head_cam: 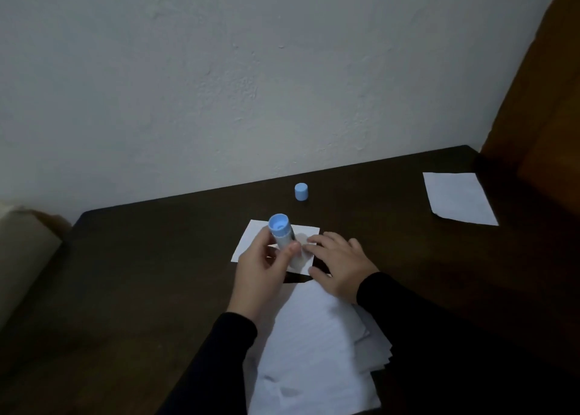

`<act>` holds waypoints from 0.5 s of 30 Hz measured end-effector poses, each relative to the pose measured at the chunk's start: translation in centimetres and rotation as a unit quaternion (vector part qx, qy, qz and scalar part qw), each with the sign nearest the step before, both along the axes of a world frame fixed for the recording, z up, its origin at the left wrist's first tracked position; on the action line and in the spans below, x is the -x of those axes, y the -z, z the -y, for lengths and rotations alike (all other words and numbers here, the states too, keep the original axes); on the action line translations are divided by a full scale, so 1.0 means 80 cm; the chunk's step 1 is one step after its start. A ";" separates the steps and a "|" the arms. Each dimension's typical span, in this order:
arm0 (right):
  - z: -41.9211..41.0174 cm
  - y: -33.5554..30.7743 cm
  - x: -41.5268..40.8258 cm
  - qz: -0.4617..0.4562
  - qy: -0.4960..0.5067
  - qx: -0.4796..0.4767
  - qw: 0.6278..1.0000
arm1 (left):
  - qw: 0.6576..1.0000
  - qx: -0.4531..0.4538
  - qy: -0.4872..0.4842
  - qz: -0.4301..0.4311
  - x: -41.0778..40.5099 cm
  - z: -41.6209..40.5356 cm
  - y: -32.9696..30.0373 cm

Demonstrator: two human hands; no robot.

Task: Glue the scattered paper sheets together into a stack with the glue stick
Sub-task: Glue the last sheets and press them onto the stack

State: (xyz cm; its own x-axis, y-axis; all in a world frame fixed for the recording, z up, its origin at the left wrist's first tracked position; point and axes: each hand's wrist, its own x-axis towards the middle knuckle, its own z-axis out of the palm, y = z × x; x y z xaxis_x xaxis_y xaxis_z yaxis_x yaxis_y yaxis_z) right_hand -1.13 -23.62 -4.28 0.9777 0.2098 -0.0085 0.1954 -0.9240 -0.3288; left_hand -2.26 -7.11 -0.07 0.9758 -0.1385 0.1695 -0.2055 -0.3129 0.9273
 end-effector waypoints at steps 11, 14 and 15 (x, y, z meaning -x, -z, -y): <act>-0.011 0.008 -0.005 -0.002 0.031 -0.020 0.999 | 0.997 -0.066 0.029 0.001 0.003 0.011 0.011; -0.013 0.005 -0.005 -0.008 0.036 -0.023 0.999 | 0.996 -0.083 0.029 -0.005 -0.002 0.007 0.010; -0.012 0.005 -0.005 -0.008 0.038 -0.022 0.999 | 0.996 -0.087 0.025 -0.003 -0.004 0.005 0.010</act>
State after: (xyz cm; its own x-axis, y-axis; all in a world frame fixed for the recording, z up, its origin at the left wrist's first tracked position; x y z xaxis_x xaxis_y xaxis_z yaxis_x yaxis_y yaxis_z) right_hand -0.73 -22.64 -4.70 0.9907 0.1353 -0.0171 0.1192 -0.9203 -0.3727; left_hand -1.94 -7.47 -0.90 0.9677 -0.2146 0.1326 -0.2196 -0.4582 0.8613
